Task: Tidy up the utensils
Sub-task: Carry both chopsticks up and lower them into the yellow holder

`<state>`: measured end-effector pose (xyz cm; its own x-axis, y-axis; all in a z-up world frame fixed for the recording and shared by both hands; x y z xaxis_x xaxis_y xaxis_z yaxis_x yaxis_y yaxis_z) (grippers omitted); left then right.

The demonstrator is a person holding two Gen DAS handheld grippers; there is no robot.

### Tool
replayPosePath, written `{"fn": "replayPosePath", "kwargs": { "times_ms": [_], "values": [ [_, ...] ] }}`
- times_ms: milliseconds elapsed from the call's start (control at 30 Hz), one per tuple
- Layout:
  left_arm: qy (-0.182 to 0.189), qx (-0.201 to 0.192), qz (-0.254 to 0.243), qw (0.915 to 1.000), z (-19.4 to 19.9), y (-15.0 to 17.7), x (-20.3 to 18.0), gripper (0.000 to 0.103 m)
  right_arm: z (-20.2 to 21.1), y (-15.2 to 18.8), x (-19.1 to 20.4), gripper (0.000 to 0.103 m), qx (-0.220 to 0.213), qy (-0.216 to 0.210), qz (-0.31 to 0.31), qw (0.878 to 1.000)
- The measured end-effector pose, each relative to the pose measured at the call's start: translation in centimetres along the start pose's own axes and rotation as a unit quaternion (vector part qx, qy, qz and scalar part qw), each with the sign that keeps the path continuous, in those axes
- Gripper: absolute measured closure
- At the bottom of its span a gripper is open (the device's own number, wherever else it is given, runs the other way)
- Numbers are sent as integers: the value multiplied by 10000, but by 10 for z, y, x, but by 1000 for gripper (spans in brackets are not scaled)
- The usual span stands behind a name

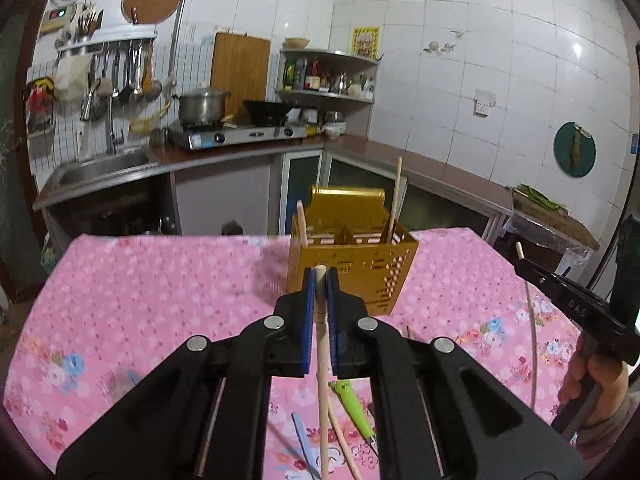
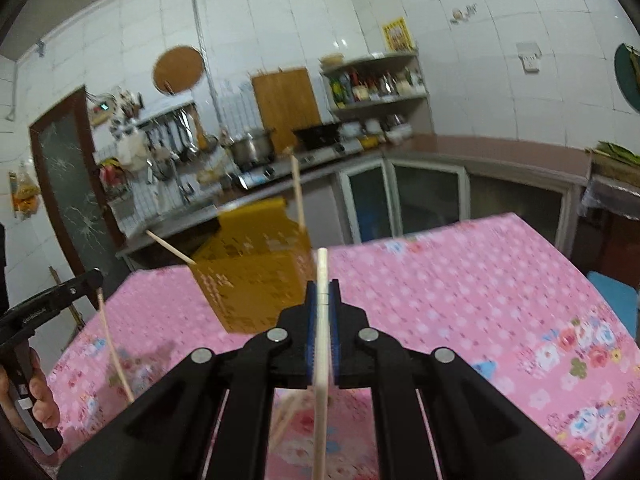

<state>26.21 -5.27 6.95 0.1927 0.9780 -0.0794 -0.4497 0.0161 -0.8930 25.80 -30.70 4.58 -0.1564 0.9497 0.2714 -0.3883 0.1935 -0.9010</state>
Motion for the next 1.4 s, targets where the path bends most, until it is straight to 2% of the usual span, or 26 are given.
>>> {"fn": "replayPosePath", "kwargs": {
  "times_ms": [367,633,900,1067,1167,1400],
  "values": [
    [141,-519,0,9986,15,-40,-3,99,-3,-41,38,97,-887,-465,328,9944],
    [123,-979,-8,9951,16,-91,-12,99,-15,-82,59,97,-1550,-735,231,9849],
    [-48,-1530,-6,9882,-10,-149,-24,99,-49,-137,70,97,-2093,-530,121,9763],
    [-123,-1790,-29,9838,-24,-171,-27,99,-69,-163,63,97,-2393,-357,-25,9703],
    [-171,-1841,-131,9827,-35,-175,-30,99,-85,-170,54,97,-2437,-260,-89,9695],
    [-177,-1606,-172,9867,-74,-162,-29,99,-119,-173,38,97,-2475,23,-112,9688]
  ]
}}
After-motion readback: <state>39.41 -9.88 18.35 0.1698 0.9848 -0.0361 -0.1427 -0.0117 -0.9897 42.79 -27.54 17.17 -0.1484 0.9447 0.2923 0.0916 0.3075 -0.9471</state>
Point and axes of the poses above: each gripper's, at about its wrist camera, not at the fingertips, and z roughly against the way its jaws point, x to its left, y to its underside, the point moved 7 cm from there along -z, roughly the way its jaws point, and after that the axes turned 4 degrees about -y, right-handed, at the moved point
